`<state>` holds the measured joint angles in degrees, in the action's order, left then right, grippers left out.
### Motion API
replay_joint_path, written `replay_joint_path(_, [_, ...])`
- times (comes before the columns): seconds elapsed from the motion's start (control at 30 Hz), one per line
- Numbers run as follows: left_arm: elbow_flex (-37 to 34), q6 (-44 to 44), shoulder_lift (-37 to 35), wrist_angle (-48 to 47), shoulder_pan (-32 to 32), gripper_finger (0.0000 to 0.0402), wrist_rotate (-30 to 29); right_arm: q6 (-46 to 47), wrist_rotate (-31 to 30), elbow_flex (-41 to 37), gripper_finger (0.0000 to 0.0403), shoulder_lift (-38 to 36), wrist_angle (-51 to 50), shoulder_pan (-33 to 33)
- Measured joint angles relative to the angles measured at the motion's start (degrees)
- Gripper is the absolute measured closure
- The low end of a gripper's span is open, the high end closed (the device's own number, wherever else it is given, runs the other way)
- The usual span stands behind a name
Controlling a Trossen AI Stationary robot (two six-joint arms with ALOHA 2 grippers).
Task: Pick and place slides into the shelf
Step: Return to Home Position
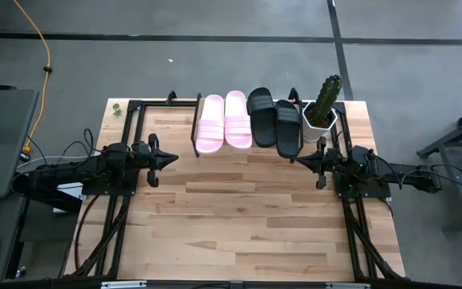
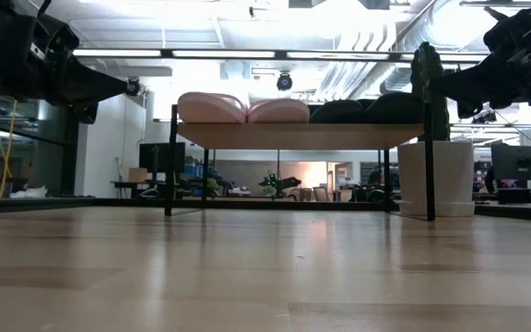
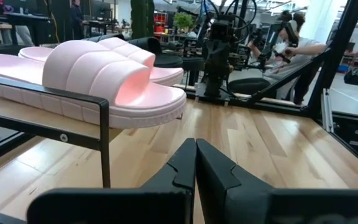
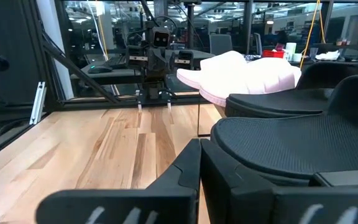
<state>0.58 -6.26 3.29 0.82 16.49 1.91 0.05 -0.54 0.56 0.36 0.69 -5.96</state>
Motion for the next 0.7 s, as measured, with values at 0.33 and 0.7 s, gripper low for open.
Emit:
replay_joint_path(0.33, [0.0, 0.0, 0.0, 0.02, 0.0, 0.0401, 0.0, 7.98, 0.13, 0.02, 0.0402, 0.0, -0.06, 0.0])
replay_joint_path(0.7, [0.0, 0.0, 0.0, 0.02, 0.0, 0.0401, 0.0, 8.96, 0.15, 0.02, 0.0402, 0.0, -0.04, 0.0])
